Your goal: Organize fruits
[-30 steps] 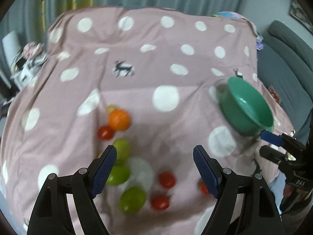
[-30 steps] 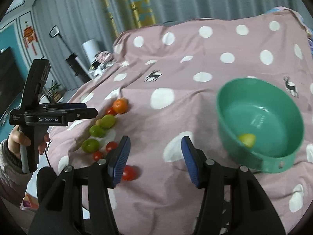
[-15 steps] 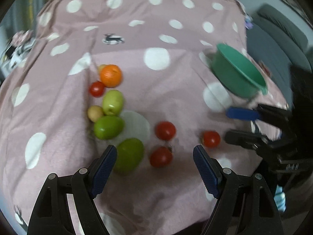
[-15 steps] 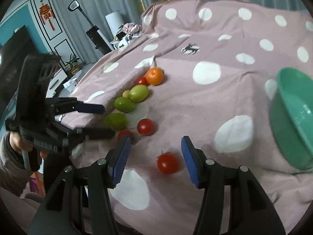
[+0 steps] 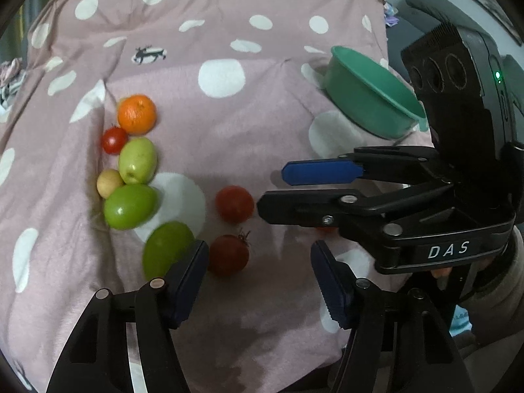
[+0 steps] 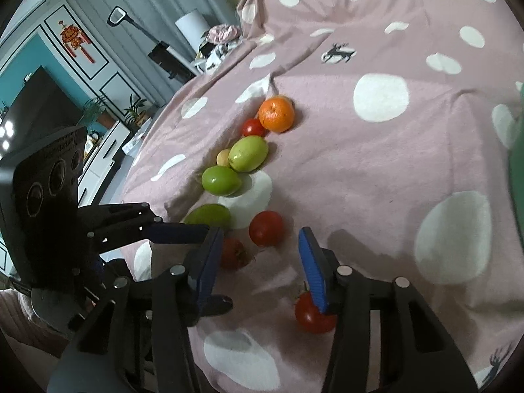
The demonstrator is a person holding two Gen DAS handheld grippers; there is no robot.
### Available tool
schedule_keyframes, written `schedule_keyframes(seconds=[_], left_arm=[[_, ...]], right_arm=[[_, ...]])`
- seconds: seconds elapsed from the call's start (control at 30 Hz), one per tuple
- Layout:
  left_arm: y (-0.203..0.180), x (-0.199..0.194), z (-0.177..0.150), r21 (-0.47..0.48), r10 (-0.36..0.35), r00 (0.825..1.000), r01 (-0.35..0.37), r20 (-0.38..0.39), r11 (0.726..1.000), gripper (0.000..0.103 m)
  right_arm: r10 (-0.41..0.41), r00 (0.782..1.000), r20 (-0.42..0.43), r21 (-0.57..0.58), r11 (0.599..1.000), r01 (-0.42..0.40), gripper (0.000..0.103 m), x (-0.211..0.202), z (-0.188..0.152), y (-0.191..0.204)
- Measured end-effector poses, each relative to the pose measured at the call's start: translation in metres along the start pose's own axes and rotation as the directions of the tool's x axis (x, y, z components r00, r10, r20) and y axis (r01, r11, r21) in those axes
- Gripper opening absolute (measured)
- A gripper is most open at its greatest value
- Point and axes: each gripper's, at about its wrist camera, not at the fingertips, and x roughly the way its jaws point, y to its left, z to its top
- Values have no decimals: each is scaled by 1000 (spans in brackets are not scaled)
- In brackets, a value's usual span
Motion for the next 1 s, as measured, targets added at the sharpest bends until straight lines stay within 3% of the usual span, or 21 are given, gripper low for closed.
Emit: schedule_keyframes(seconds=[0.1,0.2,0.43,0.6,0.8,1.0], left_arm=[[6,10,1,-21,-6,1000,5,-21,1000,61],[14,20,3,-56,-7,999,5,-44,998,47],[19,23,3,-49,37,999,-38,-20,998,30],[20,22,2,-42,64,998,-64,7,997,30],[35,5,-4,-94,12,999,-9,39,996,30],[44,-24,3,-145,-12,993,29,119,989,30]], right_arm=[[-7,1000,-31,-9,1000,6,42,12,2,0],[-13,999,-51,-9,1000,13,40,22,6,-2],[-41,994,-104,-54,998,35,29,42,13,2],[-45,994,-96,-57,998,40,29,46,16,3],[-4,1000,-19,-12,1000,4,29,26,13,-3],[-12,998,60,37,999,9,29,-6,11,-17]])
